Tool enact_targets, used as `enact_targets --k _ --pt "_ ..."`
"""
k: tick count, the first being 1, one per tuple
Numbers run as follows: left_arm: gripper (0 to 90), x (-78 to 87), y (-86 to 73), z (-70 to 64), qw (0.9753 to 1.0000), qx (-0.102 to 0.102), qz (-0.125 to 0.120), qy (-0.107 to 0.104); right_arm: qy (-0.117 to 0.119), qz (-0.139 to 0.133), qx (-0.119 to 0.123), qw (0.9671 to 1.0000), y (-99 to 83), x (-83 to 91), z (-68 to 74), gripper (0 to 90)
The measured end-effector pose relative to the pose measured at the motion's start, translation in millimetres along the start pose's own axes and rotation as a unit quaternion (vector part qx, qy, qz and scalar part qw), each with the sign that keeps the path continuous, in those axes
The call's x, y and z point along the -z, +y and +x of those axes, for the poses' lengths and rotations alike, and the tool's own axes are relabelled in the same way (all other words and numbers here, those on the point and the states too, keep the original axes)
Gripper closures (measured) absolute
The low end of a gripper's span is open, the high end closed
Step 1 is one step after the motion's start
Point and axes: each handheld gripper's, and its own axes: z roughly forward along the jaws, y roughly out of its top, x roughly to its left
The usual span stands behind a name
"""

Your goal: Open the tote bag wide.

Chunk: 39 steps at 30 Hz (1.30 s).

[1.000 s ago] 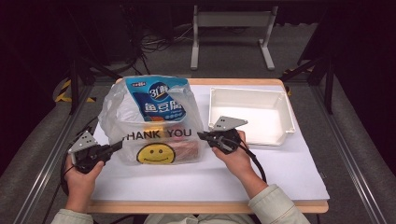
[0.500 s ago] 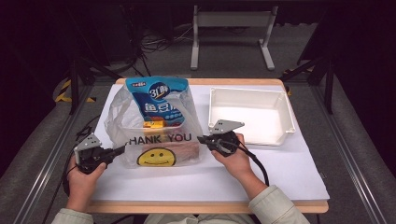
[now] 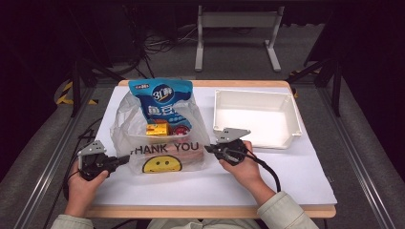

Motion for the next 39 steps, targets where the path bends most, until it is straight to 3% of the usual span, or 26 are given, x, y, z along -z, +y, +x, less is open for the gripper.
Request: enact_targets --k 10,15,22,31,39 --pt "89.5 -3.1 -1.9 -2.7 0.9993 -0.004 0.029 -0.022 0.007 0.008 -0.011 0.9999 -14.6 9.1 -1.2 89.5" --pt "90.0 -6.7 -2.1 -5.1 0.9985 -0.016 0.047 -0.021 0.015 0.018 -0.005 0.9997 -18.0 8.0 0.7 89.7" --pt "90.0 -11.7 -4.8 -2.6 0.9973 -0.015 0.066 -0.026 0.03 0.037 -0.004 0.9988 -21.9 4.2 0.9 89.6" --pt "90.0 -25.3 -8.3 0.3 0.995 -0.016 0.097 -0.016 0.038 0.072 -0.005 0.9967 -28.1 -7.1 -0.5 89.7" --pt "90.0 -25.6 -9.1 2.4 0.9954 -0.006 0.094 -0.02 0.031 0.09 -0.011 0.9954 -33.5 -14.7 -3.5 89.6"
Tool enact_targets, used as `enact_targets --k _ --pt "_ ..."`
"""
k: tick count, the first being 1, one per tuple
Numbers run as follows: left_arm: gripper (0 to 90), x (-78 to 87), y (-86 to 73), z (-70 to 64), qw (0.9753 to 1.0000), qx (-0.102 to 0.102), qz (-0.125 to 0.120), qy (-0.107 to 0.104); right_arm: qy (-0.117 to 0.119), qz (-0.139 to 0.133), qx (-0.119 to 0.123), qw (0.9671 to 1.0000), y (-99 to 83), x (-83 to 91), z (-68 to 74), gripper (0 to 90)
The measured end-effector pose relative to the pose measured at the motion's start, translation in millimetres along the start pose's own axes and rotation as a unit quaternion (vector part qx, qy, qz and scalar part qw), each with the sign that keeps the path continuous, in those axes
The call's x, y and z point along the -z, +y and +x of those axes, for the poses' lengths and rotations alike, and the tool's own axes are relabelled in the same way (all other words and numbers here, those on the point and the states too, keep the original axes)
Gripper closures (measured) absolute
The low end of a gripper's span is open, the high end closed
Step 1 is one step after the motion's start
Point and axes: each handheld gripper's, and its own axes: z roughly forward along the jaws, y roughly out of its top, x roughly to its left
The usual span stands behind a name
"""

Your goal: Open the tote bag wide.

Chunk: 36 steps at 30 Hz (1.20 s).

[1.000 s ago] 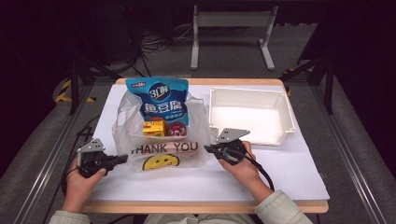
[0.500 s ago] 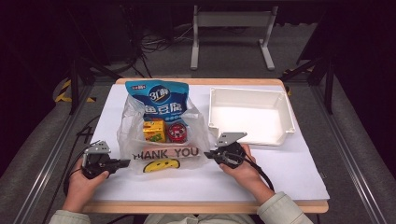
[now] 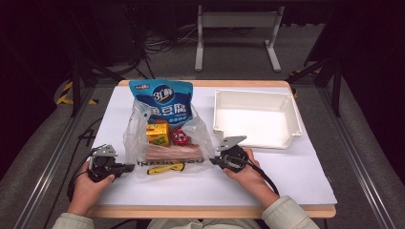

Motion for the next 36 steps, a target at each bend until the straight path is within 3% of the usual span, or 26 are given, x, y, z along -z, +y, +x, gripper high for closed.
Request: enact_targets --k 6,8,10,11,13,17,20,25,27,30,34,36 --pt "89.6 2.4 0.3 -2.4 0.9999 -0.009 -0.003 0.006 -0.005 0.003 -0.004 1.0 -1.6 -3.6 0.9 89.6" --pt "84.1 5.4 0.3 -3.9 0.9998 -0.016 -0.01 0.008 -0.007 0.003 -0.002 1.0 -1.7 -3.9 1.1 89.5" --pt "69.9 8.5 0.5 -4.9 0.9996 -0.016 -0.019 0.009 -0.007 0.003 -0.003 1.0 -1.8 -4.0 0.8 89.5" --pt "69.9 11.3 0.7 -6.2 0.9994 -0.014 -0.029 0.009 -0.007 0.003 -0.003 1.0 -1.8 -4.0 0.8 89.5" --pt "57.5 18.8 2.4 -8.4 0.9982 -0.019 -0.055 0.015 -0.007 0.003 -0.004 1.0 -1.7 -4.1 1.0 89.5" --pt "50.0 34.1 5.9 -15.3 0.9947 -0.028 -0.098 0.019 -0.006 0.003 -0.002 1.0 -1.7 -4.5 1.1 89.5" --pt "46.3 44.5 9.1 -24.1 0.988 -0.038 -0.145 0.038 -0.006 0.003 -0.002 1.0 -1.5 -5.1 1.5 89.4" --pt "46.6 48.4 13.1 -32.8 0.9821 -0.043 -0.173 0.06 -0.006 0.003 -0.003 1.0 -1.3 -5.1 2.1 89.3" --pt "48.5 46.0 13.8 -33.2 0.9814 -0.044 -0.174 0.069 -0.006 0.003 -0.003 1.0 -1.2 -5.2 2.4 89.2" --pt "62.4 41.7 12.9 -30.0 0.9836 -0.039 -0.159 0.076 -0.005 0.002 -0.002 1.0 -1.3 -5.3 2.5 89.0" --pt "82.4 38.0 10.2 -23.7 0.9883 -0.022 -0.139 0.06 -0.004 0.002 -0.003 1.0 -1.4 -5.2 2.2 88.7" --pt "87.5 35.7 8.6 -19.5 0.9897 -0.016 -0.131 0.056 -0.004 0.003 -0.003 1.0 -1.4 -5.2 2.1 88.7"
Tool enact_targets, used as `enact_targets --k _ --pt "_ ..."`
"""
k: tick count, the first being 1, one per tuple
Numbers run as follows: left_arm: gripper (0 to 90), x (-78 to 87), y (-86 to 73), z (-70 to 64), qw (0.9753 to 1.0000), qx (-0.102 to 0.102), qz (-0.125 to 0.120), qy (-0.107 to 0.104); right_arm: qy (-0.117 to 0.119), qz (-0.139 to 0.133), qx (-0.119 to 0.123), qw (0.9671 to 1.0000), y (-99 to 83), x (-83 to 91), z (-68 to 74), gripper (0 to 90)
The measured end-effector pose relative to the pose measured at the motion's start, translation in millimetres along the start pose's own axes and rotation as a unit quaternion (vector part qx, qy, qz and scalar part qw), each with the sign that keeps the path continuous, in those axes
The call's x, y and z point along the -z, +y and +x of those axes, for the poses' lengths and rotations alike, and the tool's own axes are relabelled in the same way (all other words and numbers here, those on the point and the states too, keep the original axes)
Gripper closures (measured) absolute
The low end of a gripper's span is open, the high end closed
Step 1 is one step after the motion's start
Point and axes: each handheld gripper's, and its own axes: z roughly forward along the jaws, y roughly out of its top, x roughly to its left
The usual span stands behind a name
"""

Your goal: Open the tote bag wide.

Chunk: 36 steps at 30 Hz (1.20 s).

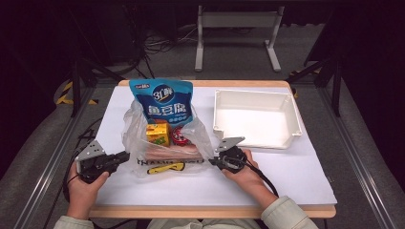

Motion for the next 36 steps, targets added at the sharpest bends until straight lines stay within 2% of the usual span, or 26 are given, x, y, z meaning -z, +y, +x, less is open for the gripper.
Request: enact_targets --k 4,5,9,11,18,23,30,33,34,36 --pt "89.7 -4.9 -5.3 6.9 0.9995 0.021 0.019 -0.011 0.001 0.0 0.0 1.0 -0.2 0.1 -0.5 88.8" --pt "89.8 -4.9 -5.3 6.9 0.9995 0.021 0.019 -0.011 0.001 0.0 0.0 1.0 -0.2 0.1 -0.5 88.8" --pt "90.0 -13.6 -10.9 12.9 0.9983 0.034 0.044 -0.016 0.002 0.001 0.0 1.0 -0.4 0.3 -1.2 89.0" --pt "90.0 -17.8 -12.1 13.9 0.9973 0.036 0.061 -0.017 0.002 0.001 -0.001 1.0 -0.8 0.5 -2.4 89.1" --pt "90.0 -27.4 -16.0 16.6 0.9949 0.043 0.089 -0.019 0.002 0.003 -0.007 1.0 -1.5 0.8 -4.6 89.2" --pt "90.0 -32.2 -18.5 18.6 0.9939 0.051 0.095 -0.026 0.001 0.004 -0.013 0.9999 -2.4 0.5 -6.5 89.1" --pt "90.0 -32.8 -19.2 17.7 0.994 0.042 0.097 -0.027 0.004 0.01 -0.018 0.9998 -3.4 0.4 -7.5 87.9" --pt "89.9 -29.3 -19.0 16.3 0.9948 0.041 0.09 -0.027 0.004 0.007 -0.017 0.9998 -3.0 4.1 -6.7 82.7" --pt "89.9 -27.6 -18.5 15.8 0.995 0.039 0.087 -0.029 0.004 0.002 -0.016 0.9999 -2.6 5.8 -6.8 77.6" --pt "89.8 -26.0 -17.7 14.7 0.9954 0.038 0.082 -0.029 0.008 -0.018 -0.016 0.9997 -0.5 11.2 -5.9 61.6"
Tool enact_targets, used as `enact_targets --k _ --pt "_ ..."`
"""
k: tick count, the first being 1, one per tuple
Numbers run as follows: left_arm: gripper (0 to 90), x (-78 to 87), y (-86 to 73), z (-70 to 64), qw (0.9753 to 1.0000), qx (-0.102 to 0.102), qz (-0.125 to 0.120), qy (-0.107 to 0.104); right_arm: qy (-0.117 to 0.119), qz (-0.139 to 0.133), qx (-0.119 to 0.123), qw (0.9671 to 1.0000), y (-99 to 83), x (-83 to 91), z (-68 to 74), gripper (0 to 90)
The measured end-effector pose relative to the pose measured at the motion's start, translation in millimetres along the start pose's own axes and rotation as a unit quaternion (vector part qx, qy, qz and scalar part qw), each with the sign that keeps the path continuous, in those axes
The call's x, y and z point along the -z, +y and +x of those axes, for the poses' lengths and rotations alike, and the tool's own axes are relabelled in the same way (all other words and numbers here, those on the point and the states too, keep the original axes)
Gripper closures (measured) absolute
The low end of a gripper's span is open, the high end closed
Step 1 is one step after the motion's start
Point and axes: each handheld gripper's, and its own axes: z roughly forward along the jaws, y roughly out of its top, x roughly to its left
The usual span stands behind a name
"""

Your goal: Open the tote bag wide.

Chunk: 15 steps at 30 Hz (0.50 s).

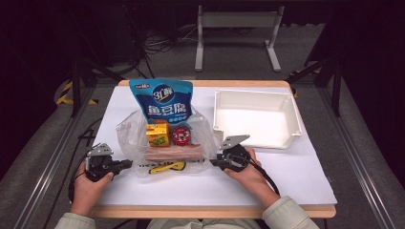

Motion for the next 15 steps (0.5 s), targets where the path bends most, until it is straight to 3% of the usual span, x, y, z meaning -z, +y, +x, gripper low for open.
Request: enact_targets --k 2,4,6,9,12,15 --pt "89.8 0.6 0.4 -0.3 1.0 -0.003 -0.002 0.001 0.007 -0.014 0.002 0.9999 3.2 4.8 2.3 50.7" --pt "89.8 0.6 0.7 -0.7 1.0 -0.005 -0.002 0.001 0.017 -0.03 0.002 0.9994 6.5 11.0 4.9 44.2" --pt "89.8 0.8 0.8 -1.0 1.0 -0.004 -0.001 0.0 0.012 -0.046 0.003 0.9989 9.6 16.9 6.9 39.3" --pt "89.7 1.9 1.4 -2.0 1.0 -0.005 -0.004 0.0 0.005 -0.085 0.0 0.9963 17.6 30.5 8.5 36.1" --pt "89.7 2.2 1.6 -2.3 1.0 -0.007 -0.004 0.0 -0.008 -0.13 0.007 0.9914 30.3 45.4 13.4 35.7" --pt "89.7 2.9 1.9 -2.9 1.0 -0.008 -0.006 0.002 -0.014 -0.146 0.011 0.9892 35.7 49.8 15.1 37.3"
